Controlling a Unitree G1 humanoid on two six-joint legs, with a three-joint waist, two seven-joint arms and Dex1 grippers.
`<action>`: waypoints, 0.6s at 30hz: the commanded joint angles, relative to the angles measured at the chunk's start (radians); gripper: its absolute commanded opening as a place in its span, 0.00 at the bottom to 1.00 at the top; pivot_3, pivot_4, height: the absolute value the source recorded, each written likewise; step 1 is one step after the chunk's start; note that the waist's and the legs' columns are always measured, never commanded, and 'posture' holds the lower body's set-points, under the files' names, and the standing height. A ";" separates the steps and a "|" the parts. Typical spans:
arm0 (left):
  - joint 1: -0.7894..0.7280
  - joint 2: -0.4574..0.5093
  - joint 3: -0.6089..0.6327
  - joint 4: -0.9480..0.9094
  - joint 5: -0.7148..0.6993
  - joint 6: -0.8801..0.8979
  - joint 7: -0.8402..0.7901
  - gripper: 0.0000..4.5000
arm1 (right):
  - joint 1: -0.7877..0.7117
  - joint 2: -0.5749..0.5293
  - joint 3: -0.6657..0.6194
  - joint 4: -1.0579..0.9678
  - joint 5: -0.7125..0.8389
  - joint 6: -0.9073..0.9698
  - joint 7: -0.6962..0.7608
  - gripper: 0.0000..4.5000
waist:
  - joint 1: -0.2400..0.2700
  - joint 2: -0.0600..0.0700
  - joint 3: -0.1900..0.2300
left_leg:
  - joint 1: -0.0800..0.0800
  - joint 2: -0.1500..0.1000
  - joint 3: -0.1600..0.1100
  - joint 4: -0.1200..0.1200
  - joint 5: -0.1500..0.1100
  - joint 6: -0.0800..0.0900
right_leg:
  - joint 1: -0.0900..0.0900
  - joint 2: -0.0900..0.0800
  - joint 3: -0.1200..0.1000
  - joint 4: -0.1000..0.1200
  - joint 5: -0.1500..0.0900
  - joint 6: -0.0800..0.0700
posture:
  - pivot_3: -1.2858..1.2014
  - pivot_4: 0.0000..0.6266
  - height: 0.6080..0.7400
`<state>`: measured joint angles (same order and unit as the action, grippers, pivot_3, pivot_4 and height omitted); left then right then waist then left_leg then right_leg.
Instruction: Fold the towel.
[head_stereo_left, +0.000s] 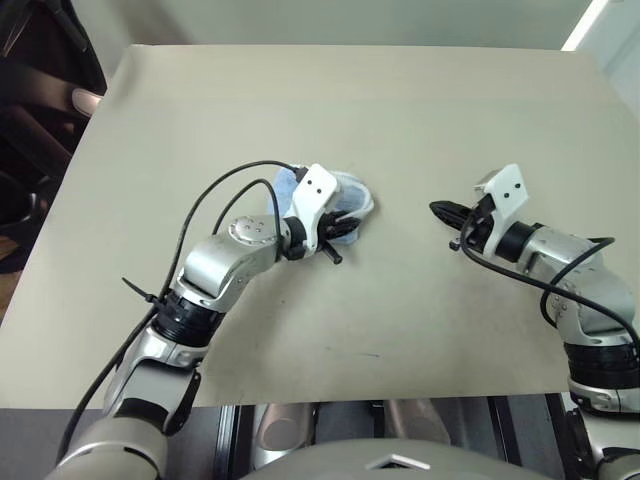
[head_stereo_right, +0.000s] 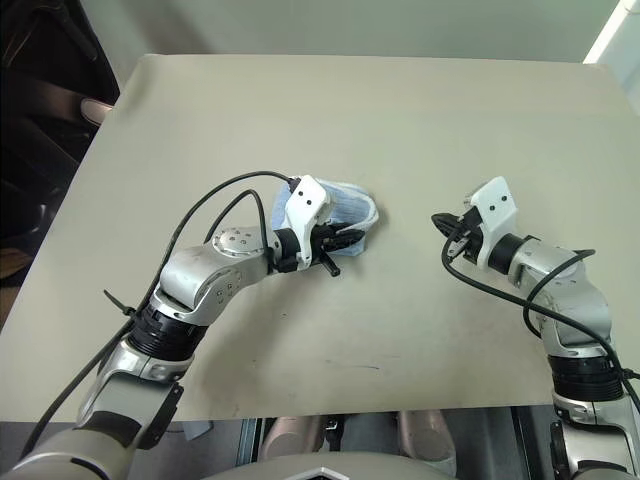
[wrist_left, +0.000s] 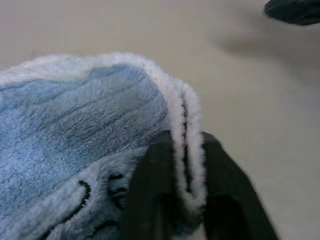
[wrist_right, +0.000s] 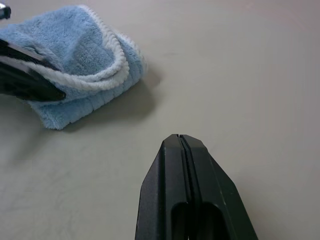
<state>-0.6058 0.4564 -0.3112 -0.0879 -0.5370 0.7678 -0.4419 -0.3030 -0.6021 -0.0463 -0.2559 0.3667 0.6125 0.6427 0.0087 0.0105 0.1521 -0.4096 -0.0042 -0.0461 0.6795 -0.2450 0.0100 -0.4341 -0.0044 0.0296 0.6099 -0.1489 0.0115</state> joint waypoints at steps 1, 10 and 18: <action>-0.014 -0.033 0.084 -0.024 -0.013 -0.012 -0.030 0.47 | 0.008 0.002 -0.024 -0.054 0.008 -0.003 -0.015 0.00 | 0.001 0.000 0.000 | 0.000 0.000 0.000 0.000 0.000 0.001 | 0.000 0.000 0.000 0.000 0.000 0.000 | 0.52 0.24 0.97; 0.057 -0.054 0.350 -0.113 -0.140 -0.044 -0.083 0.98 | -0.062 0.040 0.005 -0.058 0.015 0.005 -0.016 0.00 | -0.001 0.000 0.000 | 0.000 0.000 0.001 0.001 -0.001 0.002 | 0.000 0.000 0.000 0.000 0.001 0.002 | 0.52 0.24 0.97; 0.103 0.076 0.335 0.034 0.079 -0.282 -0.178 0.72 | -0.202 0.146 0.098 -0.001 -0.001 0.012 -0.014 0.00 | -0.004 0.000 0.000 | 0.001 0.001 0.000 0.001 -0.006 0.011 | -0.001 0.001 0.000 0.001 0.002 -0.005 | 0.52 0.24 0.97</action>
<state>-0.4993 0.5281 0.0270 -0.0469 -0.4832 0.5447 -0.5888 -0.4904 -0.4602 0.0451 -0.2506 0.3684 0.6345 0.6313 0.0048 0.0109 0.1518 -0.4091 -0.0033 -0.0470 0.6812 -0.2507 0.0214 -0.4347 -0.0034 0.0292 0.6106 -0.1469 0.0055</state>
